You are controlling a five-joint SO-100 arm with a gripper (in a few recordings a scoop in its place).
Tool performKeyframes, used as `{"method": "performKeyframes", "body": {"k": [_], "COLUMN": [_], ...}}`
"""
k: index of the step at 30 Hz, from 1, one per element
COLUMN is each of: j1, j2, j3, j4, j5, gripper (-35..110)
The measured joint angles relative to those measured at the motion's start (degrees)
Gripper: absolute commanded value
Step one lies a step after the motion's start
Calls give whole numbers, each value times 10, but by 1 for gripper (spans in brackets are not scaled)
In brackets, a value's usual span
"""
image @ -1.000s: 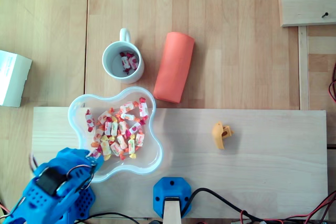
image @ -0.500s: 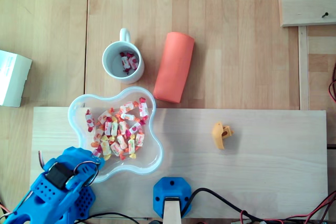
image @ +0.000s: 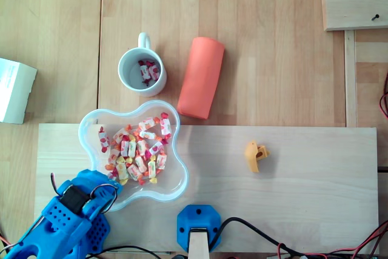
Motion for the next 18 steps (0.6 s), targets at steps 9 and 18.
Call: {"method": "performKeyframes", "body": {"k": [9, 18], "j1": [0, -2], "j2": [0, 0], "j3": [0, 10], "j4": [-11, -7], "j5": [25, 69], "gripper": [15, 15]}}
